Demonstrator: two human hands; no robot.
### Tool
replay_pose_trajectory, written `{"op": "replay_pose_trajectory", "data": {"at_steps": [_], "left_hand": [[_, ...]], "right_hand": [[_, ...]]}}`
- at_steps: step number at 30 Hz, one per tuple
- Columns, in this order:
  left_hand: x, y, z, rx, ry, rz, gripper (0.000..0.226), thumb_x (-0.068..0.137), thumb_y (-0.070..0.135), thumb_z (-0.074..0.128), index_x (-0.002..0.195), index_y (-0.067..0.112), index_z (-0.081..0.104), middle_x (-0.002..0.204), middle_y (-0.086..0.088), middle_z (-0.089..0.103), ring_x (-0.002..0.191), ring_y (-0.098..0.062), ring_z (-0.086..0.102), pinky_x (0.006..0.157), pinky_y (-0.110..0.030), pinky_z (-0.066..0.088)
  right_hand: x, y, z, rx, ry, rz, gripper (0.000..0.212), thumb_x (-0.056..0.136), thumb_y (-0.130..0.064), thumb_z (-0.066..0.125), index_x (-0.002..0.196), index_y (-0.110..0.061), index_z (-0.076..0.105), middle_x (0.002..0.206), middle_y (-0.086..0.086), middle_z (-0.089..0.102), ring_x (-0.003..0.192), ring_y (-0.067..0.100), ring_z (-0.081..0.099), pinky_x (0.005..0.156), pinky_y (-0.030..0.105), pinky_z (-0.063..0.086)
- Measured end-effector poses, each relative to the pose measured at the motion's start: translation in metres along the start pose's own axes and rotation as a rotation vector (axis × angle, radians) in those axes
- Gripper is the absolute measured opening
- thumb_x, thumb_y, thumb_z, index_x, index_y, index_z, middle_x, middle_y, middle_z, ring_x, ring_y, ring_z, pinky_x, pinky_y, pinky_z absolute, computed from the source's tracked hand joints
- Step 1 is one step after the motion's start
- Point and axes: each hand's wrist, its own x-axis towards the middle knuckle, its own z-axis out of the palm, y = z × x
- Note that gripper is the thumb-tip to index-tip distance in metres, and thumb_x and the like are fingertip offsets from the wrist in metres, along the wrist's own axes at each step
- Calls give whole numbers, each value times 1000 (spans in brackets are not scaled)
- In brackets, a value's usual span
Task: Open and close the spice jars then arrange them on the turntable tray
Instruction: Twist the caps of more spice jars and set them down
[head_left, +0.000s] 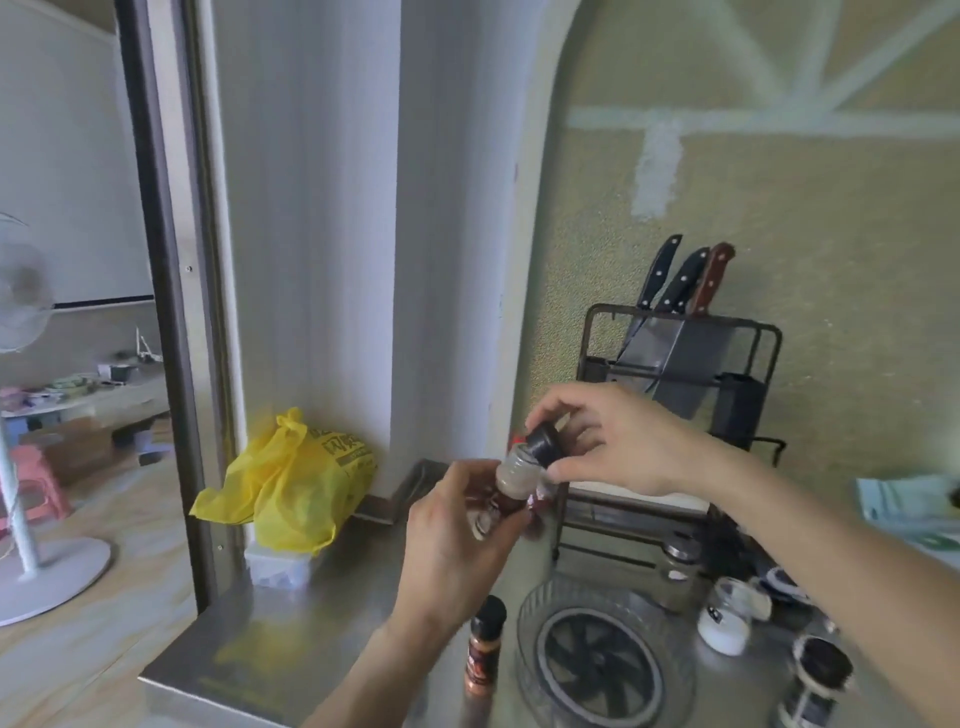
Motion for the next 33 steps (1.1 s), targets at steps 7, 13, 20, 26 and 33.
{"op": "replay_pose_trajectory", "data": {"at_steps": [7, 13, 20, 26, 33], "left_hand": [[-23, 40, 55, -99, -160, 28, 38, 76, 30, 85, 110, 31, 69, 95, 24, 74, 89, 5, 68, 82, -19, 56], [-66, 56, 109, -173, -293, -7, 35, 76, 33, 84, 108, 33, 68, 95, 22, 74, 88, 6, 67, 79, -13, 53], [-111, 46, 159, -141, -415, -68, 37, 73, 32, 83, 107, 33, 67, 94, 23, 74, 86, 3, 68, 79, -26, 55], [-130, 40, 181, -142, -467, -115, 34, 72, 34, 83, 103, 32, 67, 90, 22, 74, 85, 0, 68, 77, -25, 56], [-140, 32, 196, -128, -513, -139, 34, 73, 33, 83, 102, 31, 65, 92, 22, 74, 89, 1, 69, 81, -28, 57]], "right_hand": [[-57, -4, -46, -317, -153, 68, 43, 76, -13, 84, 112, -33, 71, 104, -13, 72, 89, 7, 69, 84, 34, 60], [-110, 27, -46, -679, -191, 227, 54, 81, -65, 67, 97, -14, 74, 77, 3, 73, 64, 17, 64, 60, 32, 50], [-164, 76, -31, -506, -253, 398, 37, 78, -51, 74, 101, -23, 71, 89, -2, 76, 77, 11, 71, 76, 38, 59], [-187, 102, -13, -449, -270, 387, 49, 74, -49, 78, 114, -25, 62, 96, -7, 66, 86, 13, 59, 72, 35, 47], [-198, 115, 6, -511, -233, 418, 48, 76, -60, 68, 105, -22, 63, 105, -4, 62, 97, 15, 57, 82, 38, 50]]}}
